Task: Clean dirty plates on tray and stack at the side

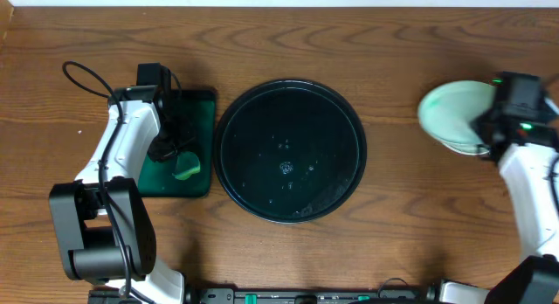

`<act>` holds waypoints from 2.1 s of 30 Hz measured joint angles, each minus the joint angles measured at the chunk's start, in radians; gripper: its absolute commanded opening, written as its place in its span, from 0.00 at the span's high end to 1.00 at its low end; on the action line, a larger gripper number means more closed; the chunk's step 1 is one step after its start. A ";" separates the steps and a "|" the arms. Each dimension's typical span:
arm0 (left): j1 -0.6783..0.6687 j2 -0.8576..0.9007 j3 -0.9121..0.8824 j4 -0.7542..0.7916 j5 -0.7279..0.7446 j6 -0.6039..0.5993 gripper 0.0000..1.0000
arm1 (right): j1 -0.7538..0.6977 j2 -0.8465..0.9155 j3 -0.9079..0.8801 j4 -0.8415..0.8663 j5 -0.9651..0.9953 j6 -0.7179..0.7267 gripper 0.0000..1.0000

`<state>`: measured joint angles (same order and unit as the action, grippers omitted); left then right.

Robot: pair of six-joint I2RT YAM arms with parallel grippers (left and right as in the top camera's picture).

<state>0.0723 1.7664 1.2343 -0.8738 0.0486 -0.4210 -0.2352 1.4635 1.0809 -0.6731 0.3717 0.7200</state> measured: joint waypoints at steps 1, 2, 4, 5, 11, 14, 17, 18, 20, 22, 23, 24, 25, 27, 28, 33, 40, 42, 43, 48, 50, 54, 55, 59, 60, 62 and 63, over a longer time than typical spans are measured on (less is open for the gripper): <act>0.000 0.000 0.000 0.000 0.000 0.000 0.93 | -0.034 0.002 0.000 0.001 -0.011 0.001 0.99; 0.000 0.000 0.000 0.000 0.000 0.000 0.93 | -0.060 0.003 0.000 0.003 -0.023 0.002 0.99; 0.000 0.000 0.000 0.000 0.000 0.000 0.93 | -0.108 0.017 0.001 0.017 -0.047 0.003 0.99; 0.000 0.000 0.000 0.000 0.000 0.000 0.93 | -0.124 0.030 0.001 0.030 -0.059 -0.001 0.99; 0.000 0.000 0.000 -0.001 0.000 0.000 0.93 | -0.141 0.188 0.003 0.098 -0.105 -0.016 0.99; 0.000 0.000 0.000 -0.002 0.000 0.000 0.93 | -0.141 0.262 0.003 0.134 -0.130 -0.018 0.98; 0.000 0.000 0.000 -0.006 0.000 0.000 0.93 | -0.141 0.311 0.003 0.175 -0.157 -0.020 0.86; 0.000 0.000 0.000 -0.008 0.000 0.000 0.93 | -0.141 0.323 0.003 0.188 -0.169 -0.023 0.75; 0.000 0.000 0.000 -0.010 0.000 0.000 0.93 | -0.141 0.336 0.003 0.216 -0.196 -0.039 0.54; 0.000 0.000 0.000 -0.010 0.000 0.000 0.92 | -0.140 0.337 0.003 0.236 -0.216 -0.054 0.50; 0.000 0.000 0.000 -0.010 0.000 0.000 0.93 | -0.140 0.337 0.003 0.245 -0.226 -0.066 0.49; 0.000 0.000 0.000 -0.010 0.000 0.000 0.93 | -0.140 0.337 0.003 0.249 -0.231 -0.071 0.48; 0.000 0.000 0.000 -0.010 0.000 0.000 0.93 | -0.140 0.337 0.003 0.250 -0.238 -0.078 0.48; 0.000 0.000 0.000 -0.010 0.000 0.000 0.93 | -0.140 0.336 0.003 0.249 -0.253 -0.098 0.48; 0.000 0.000 0.000 -0.009 0.000 0.000 0.93 | -0.140 0.336 0.003 0.249 -0.266 -0.109 0.47; 0.000 0.000 0.000 0.017 0.000 0.008 0.93 | -0.137 0.290 0.003 0.227 -0.380 -0.189 0.42; 0.000 0.000 -0.001 0.125 -0.011 0.056 0.93 | -0.083 0.064 0.006 0.161 -0.565 -0.276 0.40; 0.000 0.004 -0.001 0.158 -0.032 0.079 0.90 | -0.048 0.006 0.009 0.129 -0.606 -0.304 0.39; 0.000 0.008 -0.001 0.172 -0.047 0.088 0.83 | -0.034 -0.013 0.010 0.114 -0.620 -0.314 0.39; 0.000 0.060 -0.001 0.196 -0.112 0.123 0.29 | 0.088 -0.098 0.011 0.031 -0.662 -0.378 0.22; 0.000 0.085 -0.001 0.195 -0.125 0.129 0.22 | 0.131 -0.125 0.011 0.011 -0.672 -0.406 0.12; 0.000 0.100 -0.001 0.193 -0.135 0.132 0.21 | 0.196 -0.166 0.011 -0.011 -0.680 -0.446 0.01; 0.000 0.099 -0.001 0.192 -0.135 0.132 0.21 | 0.209 -0.174 0.011 -0.013 -0.682 -0.457 0.01; 0.000 0.078 -0.001 0.182 -0.120 0.137 0.21 | 0.261 -0.212 0.011 -0.012 -0.685 -0.499 0.01; 0.000 0.059 -0.001 0.182 -0.106 0.139 0.21 | 0.269 -0.223 0.011 -0.011 -0.687 -0.509 0.01; 0.000 0.002 -0.001 0.181 -0.076 0.151 0.21 | 0.286 -0.249 0.011 -0.009 -0.687 -0.529 0.01; 0.000 -0.031 -0.001 0.179 -0.063 0.158 0.21 | 0.291 -0.264 0.011 -0.009 -0.689 -0.539 0.01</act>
<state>0.0719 1.7359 1.2331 -0.6949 -0.0147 -0.2630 0.0563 1.1999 1.0920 -0.6819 -0.3168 0.1810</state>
